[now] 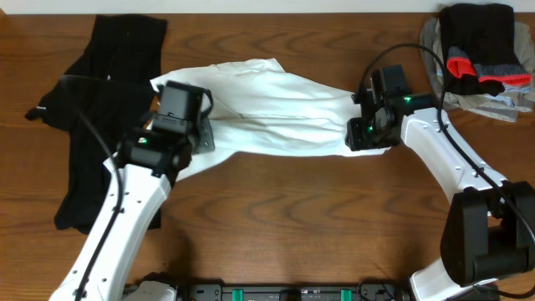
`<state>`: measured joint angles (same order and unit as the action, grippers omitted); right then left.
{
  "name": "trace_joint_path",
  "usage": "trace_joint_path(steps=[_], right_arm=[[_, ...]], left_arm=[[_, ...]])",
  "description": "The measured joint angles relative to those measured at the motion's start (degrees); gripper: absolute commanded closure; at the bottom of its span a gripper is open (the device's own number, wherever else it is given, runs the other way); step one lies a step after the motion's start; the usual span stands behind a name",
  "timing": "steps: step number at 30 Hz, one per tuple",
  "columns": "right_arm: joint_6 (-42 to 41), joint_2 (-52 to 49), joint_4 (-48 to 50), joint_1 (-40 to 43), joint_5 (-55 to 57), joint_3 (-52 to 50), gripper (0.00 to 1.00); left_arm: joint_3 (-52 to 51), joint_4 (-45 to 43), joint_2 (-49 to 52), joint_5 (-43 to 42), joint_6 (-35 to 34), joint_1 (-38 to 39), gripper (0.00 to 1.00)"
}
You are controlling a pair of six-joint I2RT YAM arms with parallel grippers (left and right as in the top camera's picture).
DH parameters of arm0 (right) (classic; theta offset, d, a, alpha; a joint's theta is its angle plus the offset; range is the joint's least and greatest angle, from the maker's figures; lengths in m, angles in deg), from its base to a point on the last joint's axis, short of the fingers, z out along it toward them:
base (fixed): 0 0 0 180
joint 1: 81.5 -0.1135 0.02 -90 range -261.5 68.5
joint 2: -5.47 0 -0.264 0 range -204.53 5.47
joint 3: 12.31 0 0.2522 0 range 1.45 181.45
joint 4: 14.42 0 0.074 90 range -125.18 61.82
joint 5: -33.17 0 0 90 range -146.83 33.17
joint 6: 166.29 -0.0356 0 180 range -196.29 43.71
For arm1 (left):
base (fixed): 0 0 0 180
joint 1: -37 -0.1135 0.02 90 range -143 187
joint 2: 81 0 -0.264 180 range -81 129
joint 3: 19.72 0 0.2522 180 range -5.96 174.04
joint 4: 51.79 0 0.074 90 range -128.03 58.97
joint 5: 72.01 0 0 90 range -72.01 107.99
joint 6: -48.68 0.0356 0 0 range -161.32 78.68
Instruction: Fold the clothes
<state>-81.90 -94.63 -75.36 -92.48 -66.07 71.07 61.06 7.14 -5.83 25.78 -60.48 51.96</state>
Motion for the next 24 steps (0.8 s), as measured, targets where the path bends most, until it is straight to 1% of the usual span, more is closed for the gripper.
trace_joint_path(steps=[7, 14, 18, 21, 24], right_arm=[[-2.1, 0.0, -4.4, 0.0, 1.4, 0.0, 0.55], [-2.9, 0.0, -5.7, 0.0, 3.1, -0.1, 0.54], [-3.0, 0.0, -3.2, 0.0, 5.4, -1.6, 0.53], [-3.0, 0.0, 0.3, 0.0, 6.6, -4.0, 0.53], [-2.6, 0.0, 3.7, 0.0, 6.9, -6.6, 0.5]], left_arm=[[0.6, -5.9, -0.7, 0.2, 1.6, -0.8, 0.94], [0.6, -7.8, -0.7, 0.4, 2.6, -1.0, 0.94], [0.6, -7.8, -0.7, 0.4, 2.8, -1.4, 0.94], [0.6, -7.8, -0.7, 0.6, 2.8, -1.5, 0.94], [0.6, -7.8, -0.7, 0.6, 2.8, -1.5, 0.94]])
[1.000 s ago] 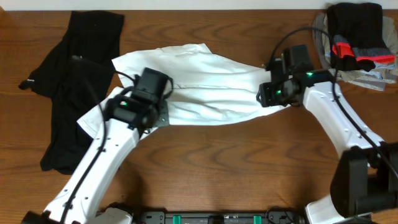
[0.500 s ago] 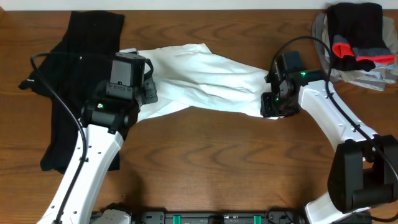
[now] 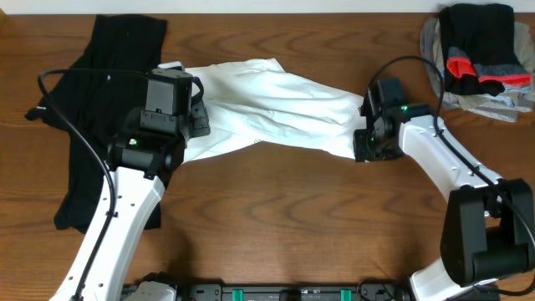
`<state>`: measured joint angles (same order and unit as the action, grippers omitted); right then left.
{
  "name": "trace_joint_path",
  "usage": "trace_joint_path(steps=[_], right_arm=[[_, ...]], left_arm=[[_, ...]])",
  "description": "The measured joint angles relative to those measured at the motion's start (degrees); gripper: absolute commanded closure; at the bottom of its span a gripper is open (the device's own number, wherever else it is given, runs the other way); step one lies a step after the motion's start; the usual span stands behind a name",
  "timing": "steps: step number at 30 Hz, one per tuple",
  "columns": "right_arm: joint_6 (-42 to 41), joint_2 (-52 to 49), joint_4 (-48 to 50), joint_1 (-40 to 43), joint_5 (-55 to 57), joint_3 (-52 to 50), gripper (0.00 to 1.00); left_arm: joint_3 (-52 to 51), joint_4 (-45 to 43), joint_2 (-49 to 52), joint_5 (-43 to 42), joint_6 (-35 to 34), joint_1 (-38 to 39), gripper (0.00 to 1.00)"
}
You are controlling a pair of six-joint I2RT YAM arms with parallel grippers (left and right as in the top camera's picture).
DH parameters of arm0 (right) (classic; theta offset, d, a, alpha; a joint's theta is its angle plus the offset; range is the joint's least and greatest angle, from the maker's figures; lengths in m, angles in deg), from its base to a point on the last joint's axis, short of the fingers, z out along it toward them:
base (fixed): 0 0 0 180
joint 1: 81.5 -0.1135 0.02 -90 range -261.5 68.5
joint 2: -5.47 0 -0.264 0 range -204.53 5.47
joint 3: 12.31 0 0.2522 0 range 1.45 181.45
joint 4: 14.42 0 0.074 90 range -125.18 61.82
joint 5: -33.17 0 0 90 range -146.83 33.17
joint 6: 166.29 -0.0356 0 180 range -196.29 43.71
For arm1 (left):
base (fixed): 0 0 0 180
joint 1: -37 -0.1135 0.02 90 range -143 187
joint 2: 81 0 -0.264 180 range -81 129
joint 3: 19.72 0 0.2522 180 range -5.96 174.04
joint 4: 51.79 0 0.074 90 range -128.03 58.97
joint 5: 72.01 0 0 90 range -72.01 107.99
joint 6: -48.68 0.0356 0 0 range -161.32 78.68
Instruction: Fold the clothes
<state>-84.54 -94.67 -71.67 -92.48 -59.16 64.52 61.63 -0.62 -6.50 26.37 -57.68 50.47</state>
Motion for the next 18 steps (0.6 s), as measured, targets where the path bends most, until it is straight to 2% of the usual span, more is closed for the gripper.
trace_joint_path(steps=[5, 10, 13, 15, 16, 17, 18], right_arm=[[2.3, 0.0, 5.7, 0.0, 0.1, -4.1, 0.45], [4.9, 0.0, 11.3, 0.0, -0.4, -6.6, 0.33], [6.2, 0.0, 14.1, 0.0, -0.9, -8.5, 0.33], [6.8, 0.0, 15.8, 0.0, -0.9, -9.9, 0.38], [7.1, 0.2, 16.4, 0.0, -0.8, -10.3, 0.45], [7.3, 0.2, 16.7, 0.0, -0.7, -10.4, 0.53], [7.6, 0.3, 17.0, 0.0, -0.6, -10.7, 0.71]], left_arm=[[0.0, 0.0, 0.0, 0.0, 0.1, 0.0, 0.94], [0.0, 0.1, 0.0, 0.0, 0.1, 0.0, 0.94], [0.0, 0.5, 0.0, 0.0, 0.1, 0.0, 0.94], [0.0, 0.9, 0.0, 0.0, 0.1, 0.0, 0.94], [0.0, 1.0, 0.0, 0.0, 0.2, 0.0, 0.94], [0.0, 1.1, 0.0, 0.0, 0.1, 0.0, 0.94], [0.0, 1.1, 0.0, 0.0, 0.1, 0.0, 0.94]])
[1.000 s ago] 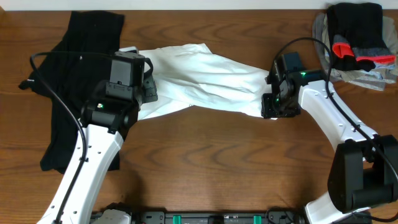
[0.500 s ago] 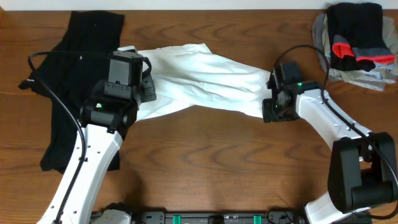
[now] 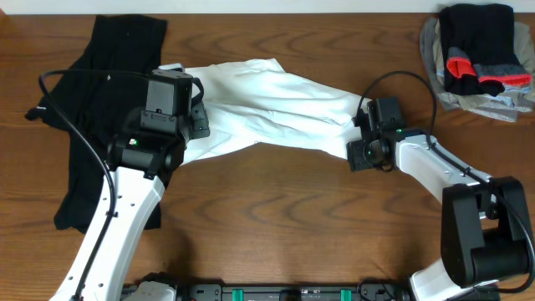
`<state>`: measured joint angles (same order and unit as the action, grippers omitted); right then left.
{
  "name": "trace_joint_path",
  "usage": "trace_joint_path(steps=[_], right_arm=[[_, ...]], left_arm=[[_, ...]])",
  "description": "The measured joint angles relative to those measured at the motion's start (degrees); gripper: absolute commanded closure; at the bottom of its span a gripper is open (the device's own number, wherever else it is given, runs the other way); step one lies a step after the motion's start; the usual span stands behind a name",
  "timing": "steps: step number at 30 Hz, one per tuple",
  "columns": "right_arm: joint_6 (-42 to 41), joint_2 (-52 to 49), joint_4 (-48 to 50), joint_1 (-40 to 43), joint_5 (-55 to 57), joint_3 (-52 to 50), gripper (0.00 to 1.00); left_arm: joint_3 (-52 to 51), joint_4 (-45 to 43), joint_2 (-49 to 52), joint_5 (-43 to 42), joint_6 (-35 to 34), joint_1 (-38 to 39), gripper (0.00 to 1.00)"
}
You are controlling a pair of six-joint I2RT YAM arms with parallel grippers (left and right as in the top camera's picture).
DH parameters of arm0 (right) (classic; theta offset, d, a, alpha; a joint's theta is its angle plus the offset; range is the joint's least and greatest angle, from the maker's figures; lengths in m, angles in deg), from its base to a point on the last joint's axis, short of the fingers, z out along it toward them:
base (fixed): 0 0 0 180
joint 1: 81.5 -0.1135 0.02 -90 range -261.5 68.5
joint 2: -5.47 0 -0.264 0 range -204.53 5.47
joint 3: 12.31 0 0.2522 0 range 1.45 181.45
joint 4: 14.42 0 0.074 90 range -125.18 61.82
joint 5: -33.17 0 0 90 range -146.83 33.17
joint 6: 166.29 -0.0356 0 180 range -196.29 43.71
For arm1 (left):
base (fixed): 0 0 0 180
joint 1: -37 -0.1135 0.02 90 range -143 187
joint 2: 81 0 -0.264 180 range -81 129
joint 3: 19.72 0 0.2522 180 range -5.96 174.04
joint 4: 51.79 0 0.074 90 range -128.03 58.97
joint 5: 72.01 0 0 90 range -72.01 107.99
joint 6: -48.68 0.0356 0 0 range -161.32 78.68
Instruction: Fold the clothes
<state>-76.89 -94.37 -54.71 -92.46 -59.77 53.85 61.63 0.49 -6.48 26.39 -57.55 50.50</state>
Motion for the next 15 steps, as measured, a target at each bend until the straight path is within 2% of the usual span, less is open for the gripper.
trace_joint_path(steps=[2, 3, 7, 10, 15], right_arm=[[0.1, 0.1, 0.0, 0.0, 0.1, -0.2, 0.95], [0.0, 0.1, 0.0, 0.0, 0.0, -0.3, 0.99], [-1.4, 0.2, -0.8, 0.0, -0.2, -0.1, 0.99], [-2.7, 0.3, -5.0, 0.9, -1.0, 1.3, 0.99], [-3.5, 2.3, -12.1, 4.3, -1.4, 10.5, 0.99]], left_arm=[[0.0, 0.0, 0.0, 0.0, 0.0, 0.0, 0.94], [0.0, 0.0, 0.1, 0.0, 0.0, 0.0, 0.94], [0.0, 0.0, 0.1, 0.0, 0.0, 0.0, 0.94], [0.0, 0.0, 0.1, 0.0, 0.2, -0.4, 0.94], [2.2, 0.1, 0.3, 0.0, 0.5, -1.3, 0.94]])
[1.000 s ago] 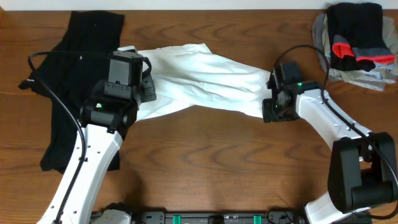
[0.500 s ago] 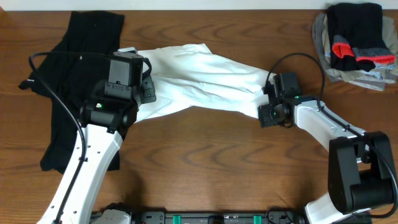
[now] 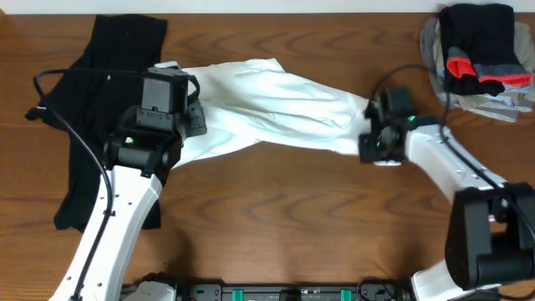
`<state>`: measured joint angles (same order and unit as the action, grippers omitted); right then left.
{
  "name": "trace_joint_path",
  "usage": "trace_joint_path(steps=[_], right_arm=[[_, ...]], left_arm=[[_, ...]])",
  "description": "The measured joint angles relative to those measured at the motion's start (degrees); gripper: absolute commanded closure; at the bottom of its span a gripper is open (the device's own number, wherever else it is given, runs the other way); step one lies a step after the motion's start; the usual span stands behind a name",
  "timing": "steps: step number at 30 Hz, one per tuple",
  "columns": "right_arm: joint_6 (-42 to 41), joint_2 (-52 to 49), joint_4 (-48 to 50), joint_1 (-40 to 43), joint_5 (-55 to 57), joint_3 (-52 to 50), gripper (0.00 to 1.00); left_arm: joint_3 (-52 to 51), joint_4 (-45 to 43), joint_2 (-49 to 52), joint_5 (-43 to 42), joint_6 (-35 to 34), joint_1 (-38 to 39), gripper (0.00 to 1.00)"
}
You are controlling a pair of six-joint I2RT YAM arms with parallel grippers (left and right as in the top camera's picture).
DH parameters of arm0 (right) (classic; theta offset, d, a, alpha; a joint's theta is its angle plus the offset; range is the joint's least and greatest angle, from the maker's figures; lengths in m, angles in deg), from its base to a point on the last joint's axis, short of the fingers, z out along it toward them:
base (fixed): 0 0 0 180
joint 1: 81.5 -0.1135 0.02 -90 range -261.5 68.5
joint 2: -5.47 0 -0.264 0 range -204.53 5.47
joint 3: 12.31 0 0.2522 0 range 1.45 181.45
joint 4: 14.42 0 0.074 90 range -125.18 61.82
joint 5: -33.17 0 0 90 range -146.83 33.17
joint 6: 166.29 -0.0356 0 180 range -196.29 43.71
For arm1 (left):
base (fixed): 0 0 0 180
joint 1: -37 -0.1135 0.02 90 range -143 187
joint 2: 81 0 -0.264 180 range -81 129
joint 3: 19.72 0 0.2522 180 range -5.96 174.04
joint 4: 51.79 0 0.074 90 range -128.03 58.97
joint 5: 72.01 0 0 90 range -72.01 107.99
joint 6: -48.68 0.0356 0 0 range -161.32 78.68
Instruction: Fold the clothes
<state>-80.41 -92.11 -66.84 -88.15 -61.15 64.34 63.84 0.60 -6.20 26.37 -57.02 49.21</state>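
A white garment [image 3: 276,104] lies stretched across the middle of the wooden table [image 3: 276,226], creased along its length. My left gripper [image 3: 197,119] sits on its left end and appears shut on the cloth there. At the right end, my right gripper [image 3: 364,140] presses against the garment's lower right corner and also seems shut on the fabric. The fingers of both are mostly hidden under the wrists in this overhead view.
A black garment [image 3: 104,75] lies spread at the far left, partly under my left arm. A pile of clothes [image 3: 481,54], black, red and grey, sits at the back right corner. The left arm's cable [image 3: 50,92] loops over the black garment.
My right gripper has shifted a little to the right and up at the garment's right end. The left gripper and the white garment look nearly unchanged.
At first the white garment lay slack, with my left gripper lower on its left part and my right at its right end. Then the left gripper stood further up and left and the cloth was stretched. The right gripper shifted left, and is now slightly right again.
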Motion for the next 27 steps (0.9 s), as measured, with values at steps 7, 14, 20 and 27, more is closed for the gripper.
trace_joint_path(steps=[7, 14, 20, 27], right_arm=[[-0.2, 5.9, -3.9, 6.6, -0.7, 19.7, 0.99], [2.5, 6.6, -10.1, 10.3, -2.2, 37.4, 0.99], [6.8, 6.6, -20.2, 11.8, -2.9, 52.2, 0.99], [9.9, 7.3, -29.9, 15.7, -3.8, 67.1, 0.99]], left_arm=[[7.6, -1.9, 0.0, 0.0, 0.9, -0.1, 0.94], [14.6, -4.3, 0.0, 0.0, 1.0, 0.0, 0.94], [22.2, -4.2, -1.9, -0.8, 1.0, 0.1, 0.94], [27.7, -4.3, -9.5, -6.5, 1.0, 0.4, 0.94]])
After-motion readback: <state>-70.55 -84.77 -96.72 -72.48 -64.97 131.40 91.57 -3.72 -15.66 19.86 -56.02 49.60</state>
